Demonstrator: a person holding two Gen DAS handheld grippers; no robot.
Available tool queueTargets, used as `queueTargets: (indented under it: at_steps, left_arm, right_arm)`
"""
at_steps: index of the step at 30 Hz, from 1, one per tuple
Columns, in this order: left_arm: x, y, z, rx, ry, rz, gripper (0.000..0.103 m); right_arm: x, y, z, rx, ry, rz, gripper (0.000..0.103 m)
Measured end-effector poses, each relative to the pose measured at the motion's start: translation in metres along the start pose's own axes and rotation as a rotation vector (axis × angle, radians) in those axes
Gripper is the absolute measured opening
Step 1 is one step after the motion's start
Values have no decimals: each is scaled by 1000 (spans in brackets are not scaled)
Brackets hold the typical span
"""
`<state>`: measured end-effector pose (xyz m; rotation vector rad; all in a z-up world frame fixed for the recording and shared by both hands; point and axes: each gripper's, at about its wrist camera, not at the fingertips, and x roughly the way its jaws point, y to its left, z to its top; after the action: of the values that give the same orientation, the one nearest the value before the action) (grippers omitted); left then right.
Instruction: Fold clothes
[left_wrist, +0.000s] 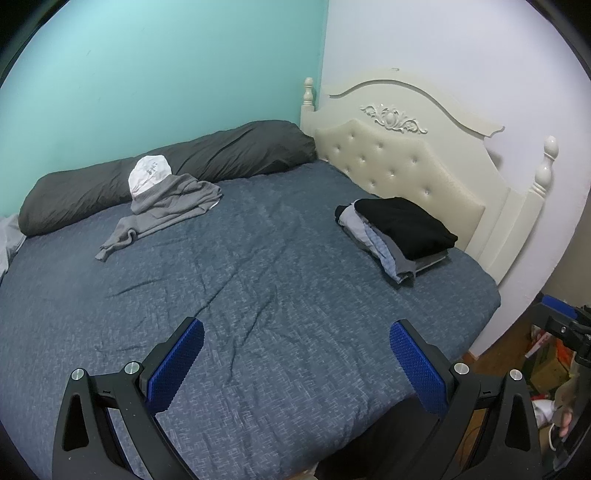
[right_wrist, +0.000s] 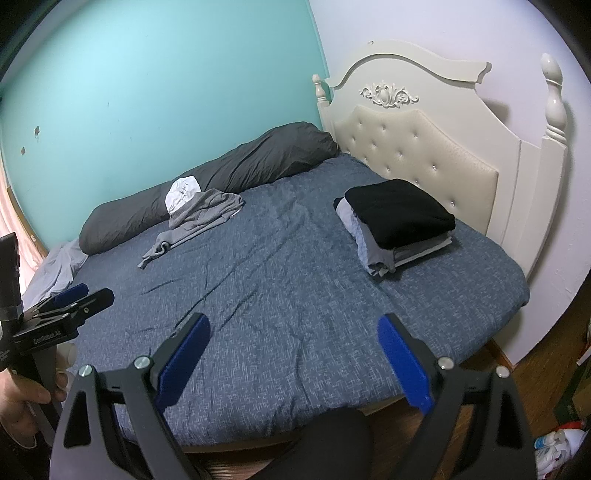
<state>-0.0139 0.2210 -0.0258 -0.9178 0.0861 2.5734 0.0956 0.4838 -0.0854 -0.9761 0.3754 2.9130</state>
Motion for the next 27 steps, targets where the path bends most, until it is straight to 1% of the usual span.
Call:
queueTargets:
  at_steps: [11,27]
  left_arm:
    - [3,2,-2,0,9,14,103]
    - [3,3,-2,0,10,10,103]
  right_arm:
    - [6,-1,-1,0,11,-4,93]
    - [7,0,-1,-3,12,-2,93]
